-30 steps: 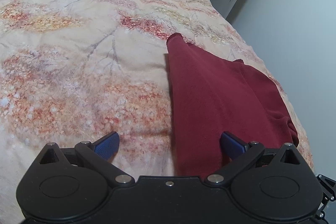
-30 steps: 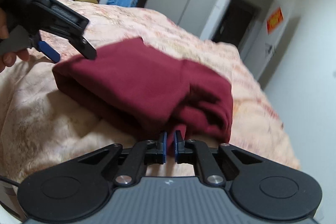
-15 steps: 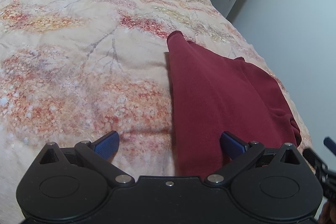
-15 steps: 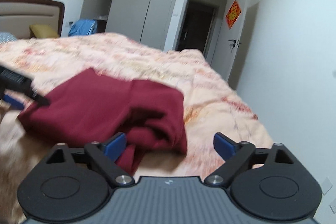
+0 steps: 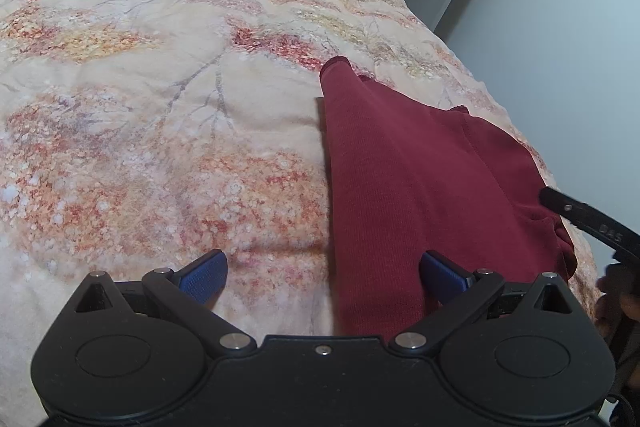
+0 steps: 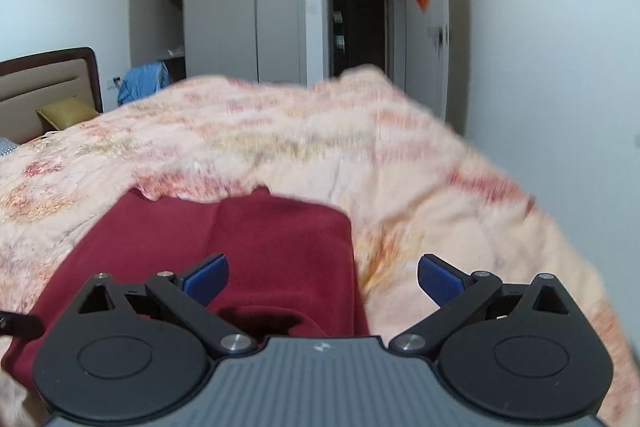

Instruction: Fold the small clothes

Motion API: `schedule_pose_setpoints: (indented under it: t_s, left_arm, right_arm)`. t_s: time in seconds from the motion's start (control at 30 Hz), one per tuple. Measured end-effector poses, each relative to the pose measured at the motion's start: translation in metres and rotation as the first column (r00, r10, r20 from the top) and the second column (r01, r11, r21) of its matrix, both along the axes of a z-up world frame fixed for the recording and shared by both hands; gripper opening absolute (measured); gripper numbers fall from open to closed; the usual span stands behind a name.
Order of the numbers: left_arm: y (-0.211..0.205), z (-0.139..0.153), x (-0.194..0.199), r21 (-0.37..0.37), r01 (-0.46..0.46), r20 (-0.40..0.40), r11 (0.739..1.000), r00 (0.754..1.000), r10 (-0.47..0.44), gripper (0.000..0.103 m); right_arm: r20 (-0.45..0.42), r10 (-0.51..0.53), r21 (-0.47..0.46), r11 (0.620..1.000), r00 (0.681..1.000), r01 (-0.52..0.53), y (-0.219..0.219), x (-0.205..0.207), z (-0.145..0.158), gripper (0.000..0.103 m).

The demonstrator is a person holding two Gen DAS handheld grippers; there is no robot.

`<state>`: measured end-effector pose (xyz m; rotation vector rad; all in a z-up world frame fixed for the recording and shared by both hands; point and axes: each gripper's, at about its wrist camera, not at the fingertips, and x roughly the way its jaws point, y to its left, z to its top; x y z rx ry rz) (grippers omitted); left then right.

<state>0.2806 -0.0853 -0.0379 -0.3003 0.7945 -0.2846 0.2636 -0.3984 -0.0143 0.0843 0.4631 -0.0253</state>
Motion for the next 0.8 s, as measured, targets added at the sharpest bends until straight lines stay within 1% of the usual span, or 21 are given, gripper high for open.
schedule_pose_setpoints:
  t_s: [0.07,0.13,0.23,0.33,0.43,0.47,0.53,0.63,0.7,0.77,0.8]
  left_arm:
    - [0.0,0.0,0.0,0.0,0.0,0.0,1.0,1.0,0.0,0.102]
    - [0.0,0.0,0.0,0.002,0.002,0.001,1.0,1.0,-0.002,0.102]
    - [-0.002,-0.001,0.001,0.009,0.01,0.001,1.0,1.0,-0.01,0.103]
    - [-0.001,-0.001,-0.001,0.01,0.019,0.013,1.0,1.0,-0.019,0.103]
    - [0.003,0.006,-0.002,-0.02,0.026,0.052,0.999,0.998,-0.025,0.102]
    - [0.005,0.01,-0.001,-0.034,0.035,0.075,0.999,0.997,-0.032,0.102]
    - [0.006,0.018,0.007,-0.056,0.061,0.102,0.997,0.993,-0.055,0.102]
    - [-0.001,0.023,0.028,-0.037,0.105,0.105,0.994,0.989,-0.101,0.102]
    - [-0.01,0.02,0.044,-0.013,0.143,0.084,0.99,0.986,-0.141,0.102]
    - [-0.018,0.012,0.06,0.024,0.157,0.024,0.987,0.987,-0.158,0.102]
    - [-0.021,0.009,0.065,0.047,0.162,-0.008,0.986,0.987,-0.162,0.102]
  right_arm:
    - [-0.057,-0.006,0.029,1.0,0.998,0.008,-0.007,0.01,-0.011,0.103]
    - [-0.097,-0.024,0.041,0.999,0.995,0.028,-0.011,0.011,-0.023,0.103]
    - [-0.113,-0.03,0.074,0.996,0.993,0.039,-0.018,-0.004,-0.039,0.103]
    - [-0.088,-0.041,0.1,0.994,0.995,0.049,-0.022,-0.024,-0.05,0.103]
    - [-0.05,-0.037,0.099,0.994,0.998,0.042,-0.021,-0.038,-0.05,0.103]
    - [-0.04,-0.03,0.109,0.993,0.999,0.034,-0.023,-0.039,-0.047,0.103]
    - [-0.014,0.0,0.157,0.988,1.0,0.003,-0.029,-0.038,-0.04,0.103]
    - [-0.003,0.03,0.226,0.974,1.0,-0.029,-0.039,-0.023,-0.03,0.103]
    - [-0.01,0.06,0.252,0.966,0.998,-0.056,-0.042,-0.005,-0.028,0.103]
    - [-0.041,0.09,0.281,0.957,0.995,-0.075,-0.044,0.011,-0.031,0.103]
    - [-0.058,0.096,0.298,0.952,0.994,-0.075,-0.045,0.018,-0.034,0.101]
